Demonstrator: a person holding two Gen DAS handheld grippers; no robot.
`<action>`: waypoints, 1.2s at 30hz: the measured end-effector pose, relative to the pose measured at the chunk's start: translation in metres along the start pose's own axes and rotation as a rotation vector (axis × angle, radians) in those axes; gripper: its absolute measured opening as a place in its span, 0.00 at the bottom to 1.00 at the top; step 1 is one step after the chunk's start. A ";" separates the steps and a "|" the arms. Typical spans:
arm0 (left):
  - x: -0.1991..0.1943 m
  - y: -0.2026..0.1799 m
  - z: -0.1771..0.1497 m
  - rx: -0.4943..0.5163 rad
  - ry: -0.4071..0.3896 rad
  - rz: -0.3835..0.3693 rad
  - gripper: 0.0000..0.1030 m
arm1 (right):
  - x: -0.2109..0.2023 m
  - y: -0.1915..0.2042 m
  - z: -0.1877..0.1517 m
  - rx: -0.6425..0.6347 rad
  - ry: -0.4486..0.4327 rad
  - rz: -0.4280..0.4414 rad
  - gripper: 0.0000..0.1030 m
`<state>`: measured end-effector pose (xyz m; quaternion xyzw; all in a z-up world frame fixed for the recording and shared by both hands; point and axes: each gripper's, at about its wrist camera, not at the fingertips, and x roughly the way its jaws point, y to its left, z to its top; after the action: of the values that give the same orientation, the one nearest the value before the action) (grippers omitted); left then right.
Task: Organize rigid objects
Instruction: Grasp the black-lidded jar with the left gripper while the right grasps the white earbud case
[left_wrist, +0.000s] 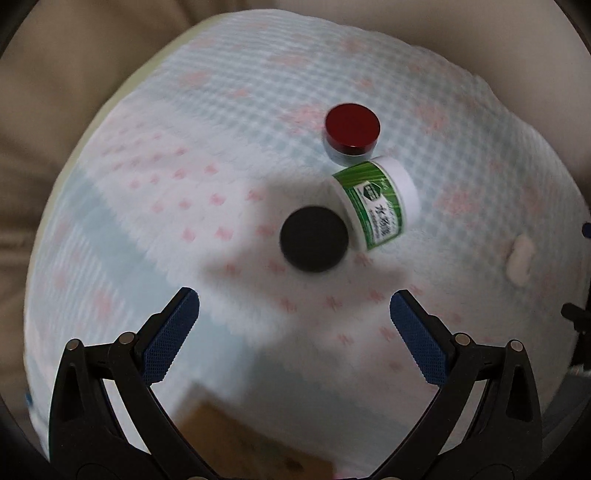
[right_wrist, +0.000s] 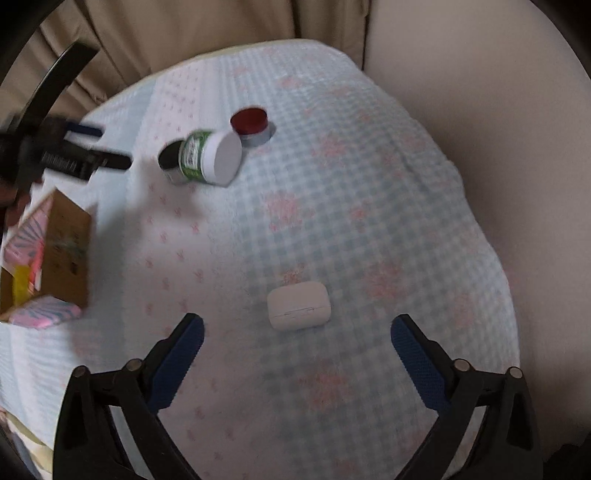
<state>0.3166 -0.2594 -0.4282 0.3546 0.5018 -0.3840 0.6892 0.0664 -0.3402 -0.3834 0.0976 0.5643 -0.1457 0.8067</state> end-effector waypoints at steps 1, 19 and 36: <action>0.009 0.002 0.003 0.034 -0.003 -0.010 0.98 | 0.009 0.001 -0.002 -0.006 0.005 -0.006 0.93; 0.081 -0.021 0.009 0.509 -0.075 -0.036 0.77 | 0.088 0.007 -0.011 0.075 0.069 -0.058 0.70; 0.070 -0.034 -0.002 0.543 -0.118 -0.051 0.55 | 0.096 0.007 -0.006 0.042 0.065 -0.066 0.57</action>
<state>0.3000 -0.2856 -0.4996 0.4906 0.3482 -0.5418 0.5870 0.0941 -0.3437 -0.4754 0.1005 0.5901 -0.1805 0.7804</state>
